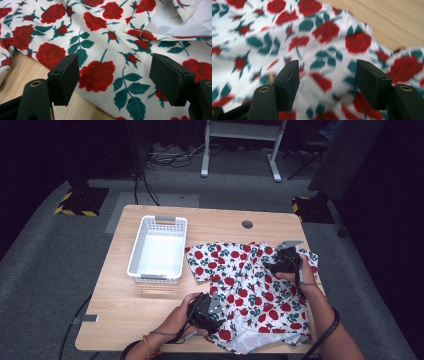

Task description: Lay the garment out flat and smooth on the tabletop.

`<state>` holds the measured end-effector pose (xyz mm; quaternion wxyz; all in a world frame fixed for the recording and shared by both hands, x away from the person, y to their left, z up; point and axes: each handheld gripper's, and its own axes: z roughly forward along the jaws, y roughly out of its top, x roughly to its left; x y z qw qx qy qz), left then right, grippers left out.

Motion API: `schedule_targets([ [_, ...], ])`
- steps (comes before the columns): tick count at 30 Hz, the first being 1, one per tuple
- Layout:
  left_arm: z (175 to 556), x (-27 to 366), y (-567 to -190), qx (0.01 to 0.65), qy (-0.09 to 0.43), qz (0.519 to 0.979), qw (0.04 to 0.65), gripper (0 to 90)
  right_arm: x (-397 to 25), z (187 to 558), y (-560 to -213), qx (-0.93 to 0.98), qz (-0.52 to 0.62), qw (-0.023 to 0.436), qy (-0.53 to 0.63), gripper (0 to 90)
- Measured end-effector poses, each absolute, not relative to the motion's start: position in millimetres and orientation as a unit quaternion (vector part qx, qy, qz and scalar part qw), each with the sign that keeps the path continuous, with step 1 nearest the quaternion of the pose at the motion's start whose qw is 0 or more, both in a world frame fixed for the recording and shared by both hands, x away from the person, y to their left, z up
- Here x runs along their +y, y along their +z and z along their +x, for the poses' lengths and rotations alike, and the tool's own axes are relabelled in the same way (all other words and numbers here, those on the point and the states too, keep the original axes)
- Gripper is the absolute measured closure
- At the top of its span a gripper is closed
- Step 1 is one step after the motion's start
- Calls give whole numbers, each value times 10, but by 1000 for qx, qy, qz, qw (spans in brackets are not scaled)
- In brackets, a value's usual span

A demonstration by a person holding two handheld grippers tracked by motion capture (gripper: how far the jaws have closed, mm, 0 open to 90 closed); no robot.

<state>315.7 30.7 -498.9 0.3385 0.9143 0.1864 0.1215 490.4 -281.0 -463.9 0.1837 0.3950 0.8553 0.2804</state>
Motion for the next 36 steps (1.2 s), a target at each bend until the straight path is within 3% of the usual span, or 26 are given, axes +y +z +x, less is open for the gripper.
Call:
schedule_targets([
  [11, 3035, 349, -5062, 203, 106, 899, 372, 244, -2542, 5383, -4716, 854, 408, 174, 271, 347],
  [21, 3052, 375, -5081, 204, 87, 897, 381, 245, -2479, 5562, -4846, 865, 400, 168, 251, 273],
  [25, 3051, 371, -5081, 204, 85, 898, 381, 245, -2449, 5575, -4869, 861, 404, 159, 265, 283],
  [28, 3052, 371, -5082, 205, 85, 898, 381, 245, -2457, 5574, -4871, 861, 403, 143, 275, 375],
  [32, 3054, 371, -5083, 205, 83, 897, 382, 245, -2433, 5561, -4849, 865, 391, 130, 285, 676],
  [36, 3055, 371, -5083, 205, 83, 898, 382, 246, -2295, 5488, -4831, 877, 365, 157, 271, 838],
])
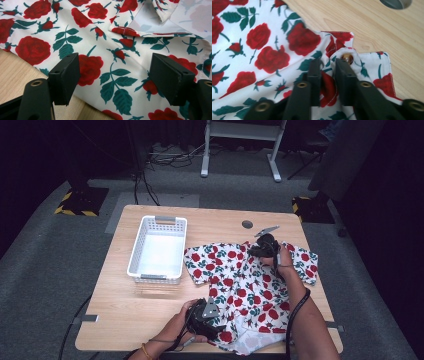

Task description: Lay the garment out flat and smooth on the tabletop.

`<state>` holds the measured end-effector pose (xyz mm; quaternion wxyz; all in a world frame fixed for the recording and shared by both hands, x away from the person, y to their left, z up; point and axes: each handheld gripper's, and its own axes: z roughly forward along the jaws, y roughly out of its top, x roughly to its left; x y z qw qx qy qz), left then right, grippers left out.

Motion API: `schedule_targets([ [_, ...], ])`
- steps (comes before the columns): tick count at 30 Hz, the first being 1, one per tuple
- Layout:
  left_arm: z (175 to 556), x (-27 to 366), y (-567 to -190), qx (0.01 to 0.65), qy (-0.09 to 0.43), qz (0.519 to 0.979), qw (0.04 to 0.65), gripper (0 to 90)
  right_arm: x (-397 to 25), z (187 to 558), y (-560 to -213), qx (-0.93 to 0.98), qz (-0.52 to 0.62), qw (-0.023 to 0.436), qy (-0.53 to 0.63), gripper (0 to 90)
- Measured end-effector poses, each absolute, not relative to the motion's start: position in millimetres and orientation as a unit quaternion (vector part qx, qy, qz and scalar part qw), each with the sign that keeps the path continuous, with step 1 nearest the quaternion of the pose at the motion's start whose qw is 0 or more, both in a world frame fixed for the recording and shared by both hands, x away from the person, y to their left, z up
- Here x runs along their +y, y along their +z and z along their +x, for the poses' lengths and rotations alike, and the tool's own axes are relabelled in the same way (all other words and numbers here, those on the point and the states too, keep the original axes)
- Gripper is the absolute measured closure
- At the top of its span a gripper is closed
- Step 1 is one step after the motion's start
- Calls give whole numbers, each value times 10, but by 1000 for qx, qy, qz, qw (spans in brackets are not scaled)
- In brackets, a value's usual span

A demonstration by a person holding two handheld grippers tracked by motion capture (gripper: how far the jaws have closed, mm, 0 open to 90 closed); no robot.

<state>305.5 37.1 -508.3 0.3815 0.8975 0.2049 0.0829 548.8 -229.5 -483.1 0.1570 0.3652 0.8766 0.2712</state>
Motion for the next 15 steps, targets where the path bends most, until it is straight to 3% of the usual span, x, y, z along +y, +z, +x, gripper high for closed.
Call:
schedule_targets([
  [4, 3054, 370, -5083, 205, 83, 897, 382, 245, -2207, 5380, -4780, 881, 340, 201, 260, 865],
  [15, 3059, 357, -5083, 209, 84, 897, 381, 243, -2205, 4858, -4481, 875, 286, 256, 297, 869],
])
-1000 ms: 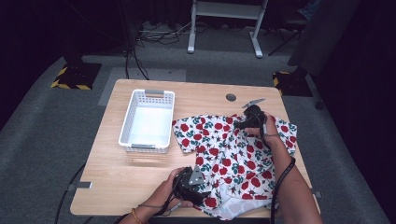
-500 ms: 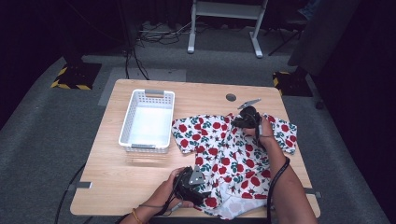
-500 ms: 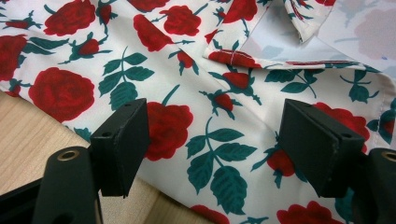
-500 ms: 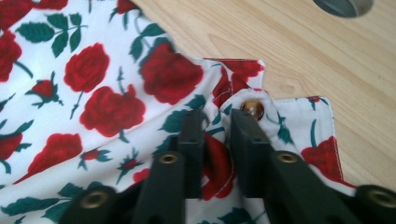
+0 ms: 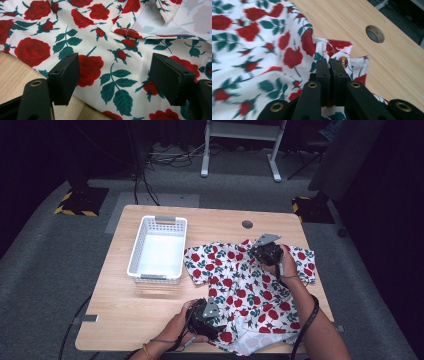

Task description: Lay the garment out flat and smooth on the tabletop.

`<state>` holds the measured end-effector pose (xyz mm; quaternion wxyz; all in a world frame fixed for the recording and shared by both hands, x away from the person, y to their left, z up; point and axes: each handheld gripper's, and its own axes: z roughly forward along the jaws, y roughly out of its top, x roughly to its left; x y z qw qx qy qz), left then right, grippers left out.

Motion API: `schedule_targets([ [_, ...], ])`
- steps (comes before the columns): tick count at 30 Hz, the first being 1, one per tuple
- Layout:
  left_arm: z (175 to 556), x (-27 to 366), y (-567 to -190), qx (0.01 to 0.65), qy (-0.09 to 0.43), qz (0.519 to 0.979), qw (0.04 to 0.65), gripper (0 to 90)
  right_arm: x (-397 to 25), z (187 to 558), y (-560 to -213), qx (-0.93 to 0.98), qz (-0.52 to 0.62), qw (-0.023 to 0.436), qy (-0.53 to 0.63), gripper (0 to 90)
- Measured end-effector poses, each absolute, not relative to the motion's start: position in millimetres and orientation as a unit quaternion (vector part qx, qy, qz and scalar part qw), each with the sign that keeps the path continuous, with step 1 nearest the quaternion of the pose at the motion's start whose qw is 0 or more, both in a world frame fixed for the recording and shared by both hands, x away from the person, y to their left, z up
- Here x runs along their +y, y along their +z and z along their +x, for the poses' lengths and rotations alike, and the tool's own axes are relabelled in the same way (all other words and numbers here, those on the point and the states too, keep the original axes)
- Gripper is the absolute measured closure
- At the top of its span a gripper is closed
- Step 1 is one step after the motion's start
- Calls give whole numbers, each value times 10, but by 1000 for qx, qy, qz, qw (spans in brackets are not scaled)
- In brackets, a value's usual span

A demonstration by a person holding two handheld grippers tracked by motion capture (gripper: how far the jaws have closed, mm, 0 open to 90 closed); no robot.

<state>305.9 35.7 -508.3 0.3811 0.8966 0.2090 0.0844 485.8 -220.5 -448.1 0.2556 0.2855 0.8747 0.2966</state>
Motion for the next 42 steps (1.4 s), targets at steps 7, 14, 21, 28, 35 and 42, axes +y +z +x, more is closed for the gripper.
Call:
schedule_targets([
  [7, 3061, 350, -5083, 212, 85, 896, 381, 243, -2179, 4359, -4492, 882, 245, 246, 318, 868],
  [14, 3061, 350, -5083, 212, 85, 896, 381, 243, -2042, 4003, -4690, 904, 198, 240, 292, 858],
  [21, 3061, 350, -5083, 211, 85, 896, 381, 243, -1939, 3863, -4883, 920, 173, 244, 253, 840],
  [28, 3061, 350, -5083, 211, 85, 896, 381, 244, -1974, 3825, -4937, 916, 187, 233, 268, 848],
  [35, 3063, 350, -5083, 211, 85, 896, 381, 243, -1989, 3831, -4936, 914, 197, 227, 273, 834],
  [42, 3063, 350, -5083, 211, 85, 896, 381, 244, -1991, 3792, -4866, 917, 196, 208, 278, 679],
])
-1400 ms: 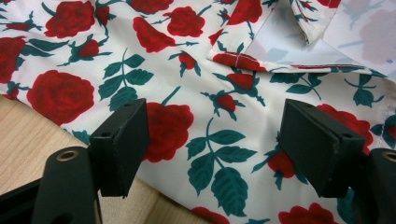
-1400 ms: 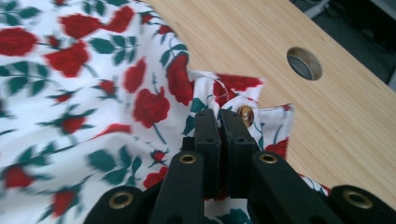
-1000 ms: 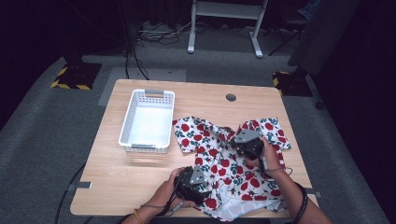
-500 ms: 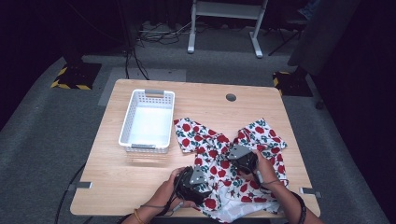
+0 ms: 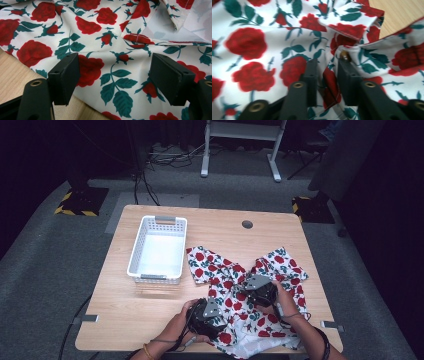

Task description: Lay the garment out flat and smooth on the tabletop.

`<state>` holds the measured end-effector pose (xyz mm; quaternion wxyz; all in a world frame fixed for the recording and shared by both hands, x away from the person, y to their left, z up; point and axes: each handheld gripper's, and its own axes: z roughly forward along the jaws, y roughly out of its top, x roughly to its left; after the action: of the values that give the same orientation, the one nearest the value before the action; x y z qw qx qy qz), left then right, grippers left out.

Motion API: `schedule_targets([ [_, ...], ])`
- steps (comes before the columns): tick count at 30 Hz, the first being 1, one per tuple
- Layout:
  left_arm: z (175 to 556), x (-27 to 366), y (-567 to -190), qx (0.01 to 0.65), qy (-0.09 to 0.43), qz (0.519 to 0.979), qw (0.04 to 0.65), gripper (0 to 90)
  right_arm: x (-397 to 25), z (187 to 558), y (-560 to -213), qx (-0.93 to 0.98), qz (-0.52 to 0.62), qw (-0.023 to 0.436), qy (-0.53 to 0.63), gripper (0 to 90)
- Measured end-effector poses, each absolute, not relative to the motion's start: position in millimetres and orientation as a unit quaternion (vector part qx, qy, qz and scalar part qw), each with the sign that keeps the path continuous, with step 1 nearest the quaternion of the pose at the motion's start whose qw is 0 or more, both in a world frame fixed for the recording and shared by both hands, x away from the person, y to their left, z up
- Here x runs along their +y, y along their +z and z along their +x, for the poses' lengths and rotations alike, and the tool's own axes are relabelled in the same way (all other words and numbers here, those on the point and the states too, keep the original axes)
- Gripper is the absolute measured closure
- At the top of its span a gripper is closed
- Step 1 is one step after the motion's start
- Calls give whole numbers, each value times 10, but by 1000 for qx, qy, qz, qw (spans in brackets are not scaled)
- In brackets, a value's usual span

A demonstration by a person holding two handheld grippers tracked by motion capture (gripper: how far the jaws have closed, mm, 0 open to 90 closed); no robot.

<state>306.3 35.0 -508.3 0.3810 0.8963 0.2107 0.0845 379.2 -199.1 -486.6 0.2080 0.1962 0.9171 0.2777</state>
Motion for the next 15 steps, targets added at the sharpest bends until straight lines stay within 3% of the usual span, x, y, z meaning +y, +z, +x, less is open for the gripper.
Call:
schedule_targets([
  [8, 3064, 350, -5083, 210, 84, 896, 381, 244, -2046, 3710, -4424, 905, 189, 201, 324, 566],
  [15, 3063, 351, -5083, 211, 84, 896, 381, 244, -2128, 4210, -4217, 899, 225, 208, 312, 565],
])
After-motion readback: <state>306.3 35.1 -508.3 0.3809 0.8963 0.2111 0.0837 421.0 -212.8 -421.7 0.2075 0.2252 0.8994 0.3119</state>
